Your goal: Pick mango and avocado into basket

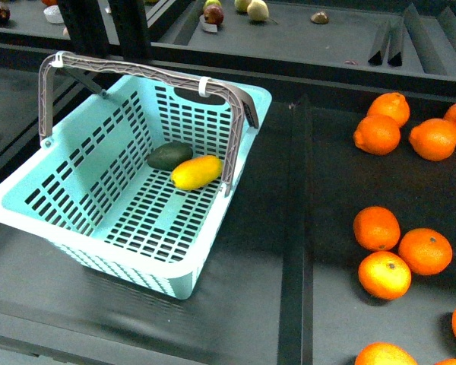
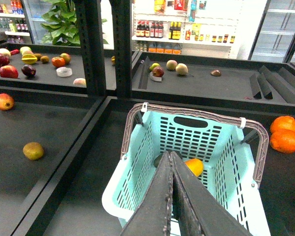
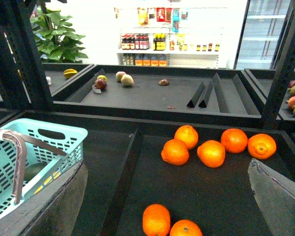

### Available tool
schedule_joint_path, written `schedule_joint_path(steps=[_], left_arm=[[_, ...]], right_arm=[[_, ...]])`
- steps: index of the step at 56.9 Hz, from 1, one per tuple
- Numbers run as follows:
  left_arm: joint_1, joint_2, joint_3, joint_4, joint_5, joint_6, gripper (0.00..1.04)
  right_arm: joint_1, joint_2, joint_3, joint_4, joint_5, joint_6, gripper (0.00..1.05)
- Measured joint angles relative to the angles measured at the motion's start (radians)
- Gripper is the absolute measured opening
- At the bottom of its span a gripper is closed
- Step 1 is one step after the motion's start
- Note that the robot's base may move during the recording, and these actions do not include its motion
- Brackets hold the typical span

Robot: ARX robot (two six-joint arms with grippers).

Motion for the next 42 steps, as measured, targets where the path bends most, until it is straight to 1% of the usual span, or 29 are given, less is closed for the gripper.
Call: schedule_joint_path(steps=[16,42], left_arm=[[0.0,0.0,0.0,0.0,0.0,-0.001,0.04],[0.0,0.0,0.0,0.0,0.0,0.0,0.98]], right_arm=[[0.0,0.0,0.0,0.0,0.0,0.0,0.97],[0.0,0.0,0.0,0.0,0.0,0.0,0.97]])
